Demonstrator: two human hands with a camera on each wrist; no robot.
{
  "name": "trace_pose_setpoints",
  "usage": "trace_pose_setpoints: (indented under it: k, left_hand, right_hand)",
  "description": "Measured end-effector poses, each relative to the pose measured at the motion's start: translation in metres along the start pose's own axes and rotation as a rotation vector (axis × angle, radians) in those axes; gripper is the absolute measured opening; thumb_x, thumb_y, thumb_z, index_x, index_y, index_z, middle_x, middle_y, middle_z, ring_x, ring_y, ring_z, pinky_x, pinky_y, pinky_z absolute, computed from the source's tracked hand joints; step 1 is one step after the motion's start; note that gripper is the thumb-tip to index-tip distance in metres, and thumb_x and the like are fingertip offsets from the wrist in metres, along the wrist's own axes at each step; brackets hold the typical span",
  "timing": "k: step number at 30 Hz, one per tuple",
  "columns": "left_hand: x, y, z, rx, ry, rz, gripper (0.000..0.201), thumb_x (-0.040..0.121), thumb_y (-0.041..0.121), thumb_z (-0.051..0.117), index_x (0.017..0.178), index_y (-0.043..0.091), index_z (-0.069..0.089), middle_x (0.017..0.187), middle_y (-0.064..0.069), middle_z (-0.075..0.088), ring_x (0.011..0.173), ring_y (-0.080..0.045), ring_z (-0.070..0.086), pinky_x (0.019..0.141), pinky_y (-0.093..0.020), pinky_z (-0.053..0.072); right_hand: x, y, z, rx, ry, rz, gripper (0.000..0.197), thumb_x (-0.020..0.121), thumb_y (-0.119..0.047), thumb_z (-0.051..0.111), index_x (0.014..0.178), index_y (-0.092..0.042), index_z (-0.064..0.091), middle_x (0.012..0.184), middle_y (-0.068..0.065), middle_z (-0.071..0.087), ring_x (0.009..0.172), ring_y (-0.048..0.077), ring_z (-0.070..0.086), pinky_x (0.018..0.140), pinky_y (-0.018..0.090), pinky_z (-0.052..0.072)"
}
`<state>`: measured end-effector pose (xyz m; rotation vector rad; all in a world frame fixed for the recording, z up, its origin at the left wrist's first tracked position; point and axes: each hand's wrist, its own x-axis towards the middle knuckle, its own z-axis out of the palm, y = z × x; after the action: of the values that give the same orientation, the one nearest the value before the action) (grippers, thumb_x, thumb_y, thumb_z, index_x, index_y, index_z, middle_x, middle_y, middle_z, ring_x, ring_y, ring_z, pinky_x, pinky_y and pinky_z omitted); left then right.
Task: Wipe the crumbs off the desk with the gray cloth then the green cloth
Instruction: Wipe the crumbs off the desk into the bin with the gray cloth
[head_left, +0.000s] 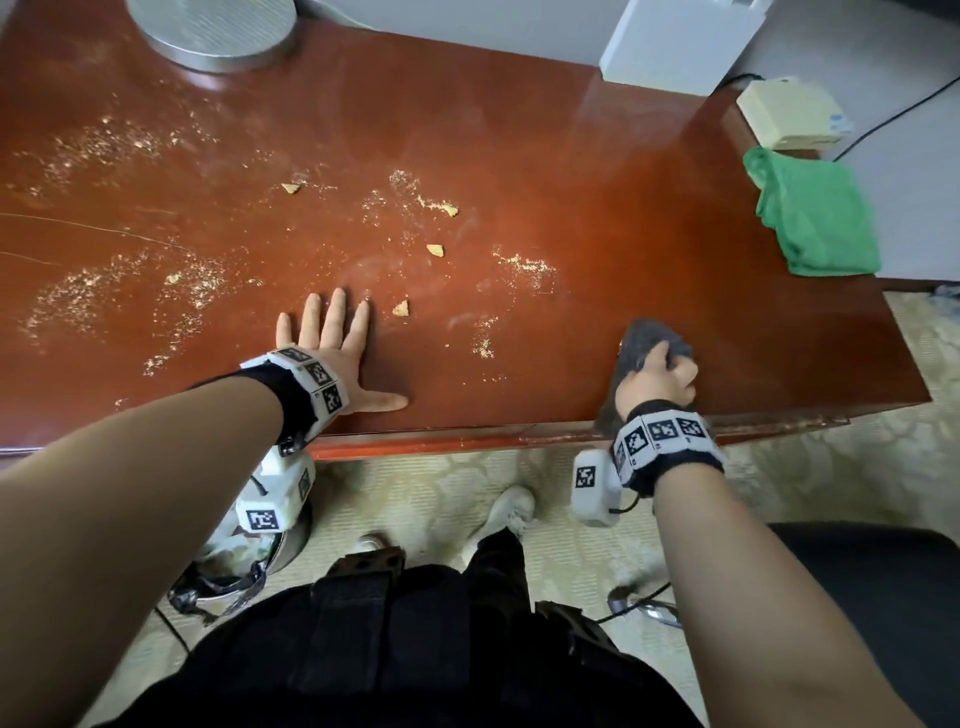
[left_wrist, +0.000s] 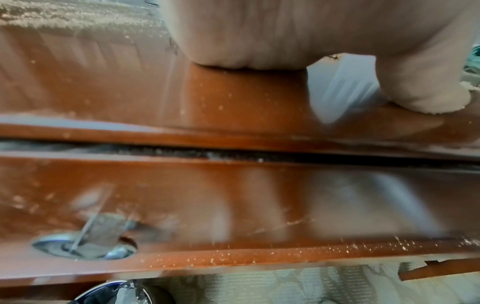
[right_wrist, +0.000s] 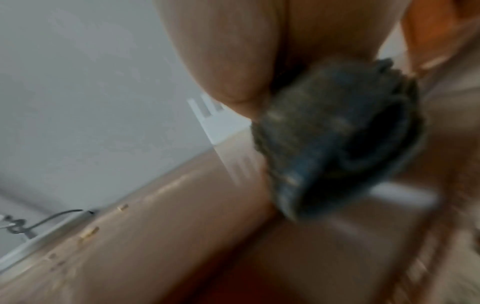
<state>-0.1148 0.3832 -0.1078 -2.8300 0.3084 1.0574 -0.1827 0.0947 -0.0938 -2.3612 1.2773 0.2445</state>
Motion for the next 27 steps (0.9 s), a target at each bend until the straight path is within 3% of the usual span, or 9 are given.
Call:
trace_pose_setpoints:
  k: [2,4,8,11,14,17,21,23,27]
  left_hand:
    - [0.001,0.000,0.001,0.000,-0.001,0.004,0.123,0.064,0.086,0.042,0.141,0.025,-0.030,0.150,-0.003,-0.035,0.141,-0.027,-0.025,0.115,-0.051,-0.007]
    - [0.002,-0.001,0.001,-0.002,-0.002,0.006,0.124,0.063,0.086,0.044,0.142,0.025,-0.030,0.149,-0.003,-0.036,0.140,-0.027,-0.026,0.114,-0.051,-0.008]
    - [0.005,-0.002,0.001,-0.019,-0.018,0.009,0.126,0.062,0.085,0.048,0.141,0.026,-0.030,0.148,-0.002,-0.037,0.139,-0.028,-0.028,0.114,-0.052,-0.009]
    - [0.007,-0.001,0.001,-0.024,-0.032,0.006,0.127,0.061,0.084,0.050,0.141,0.027,-0.031,0.148,-0.002,-0.038,0.139,-0.027,-0.029,0.114,-0.052,-0.010]
    - [0.007,-0.002,0.000,-0.025,-0.031,-0.003,0.128,0.060,0.085,0.051,0.140,0.028,-0.032,0.148,-0.001,-0.038,0.139,-0.027,-0.029,0.113,-0.052,-0.010]
    - [0.008,-0.001,0.001,-0.030,-0.030,-0.011,0.129,0.058,0.086,0.050,0.139,0.030,-0.033,0.148,0.000,-0.037,0.139,-0.027,-0.028,0.113,-0.052,-0.010]
    - [0.011,-0.001,0.001,-0.035,-0.026,-0.025,0.130,0.057,0.087,0.050,0.139,0.030,-0.034,0.148,0.001,-0.039,0.139,-0.026,-0.030,0.114,-0.051,-0.011]
    - [0.011,-0.001,0.001,-0.039,-0.032,-0.028,0.130,0.057,0.087,0.050,0.138,0.030,-0.035,0.148,0.001,-0.038,0.138,-0.025,-0.030,0.113,-0.051,-0.012]
    - [0.010,0.001,0.001,-0.032,-0.033,-0.039,0.130,0.058,0.086,0.050,0.139,0.029,-0.034,0.148,0.001,-0.038,0.138,-0.026,-0.030,0.114,-0.051,-0.012]
  right_hand:
    - [-0.012,-0.006,0.016,-0.165,-0.037,-0.023,0.064,0.096,-0.012,0.040,0.150,-0.021,0.007,0.153,0.006,0.005,0.129,0.031,0.024,0.105,0.036,0.029]
    - [-0.031,-0.023,0.038,-0.250,-0.040,-0.245,0.066,0.094,-0.007,0.040,0.150,-0.019,0.006,0.153,0.007,0.004,0.128,0.030,0.024,0.105,0.033,0.030]
    - [-0.076,-0.056,0.067,-0.281,-0.207,-0.631,0.067,0.091,0.001,0.035,0.149,-0.019,0.008,0.153,0.007,0.004,0.129,0.029,0.021,0.109,0.032,0.028]
    - [-0.074,-0.063,0.057,-0.204,-0.276,-0.728,0.061,0.094,-0.001,0.035,0.149,-0.017,0.014,0.151,0.007,0.010,0.131,0.027,0.022,0.110,0.028,0.025]
    - [-0.035,-0.065,0.019,-0.039,-0.108,-0.672,0.055,0.095,-0.004,0.037,0.148,-0.013,0.022,0.149,0.011,0.017,0.135,0.027,0.023,0.112,0.027,0.020]
    - [0.025,-0.059,-0.014,0.084,0.043,-0.398,0.052,0.095,-0.008,0.040,0.145,-0.013,0.028,0.148,0.013,0.020,0.133,0.030,0.031,0.113,0.033,0.025]
    - [0.071,-0.059,-0.014,-0.189,-0.048,-0.022,0.069,0.091,-0.007,0.048,0.150,-0.020,0.014,0.151,0.013,0.012,0.132,0.033,0.026,0.109,0.044,0.027]
    - [0.062,-0.072,0.002,-0.246,-0.092,-0.122,0.068,0.092,-0.008,0.046,0.150,-0.022,0.012,0.151,0.008,0.011,0.131,0.031,0.024,0.108,0.043,0.025]
    - [0.018,-0.098,0.036,-0.369,-0.199,-0.667,0.064,0.092,-0.003,0.040,0.148,-0.021,0.016,0.150,0.004,0.013,0.128,0.029,0.025,0.105,0.032,0.030]
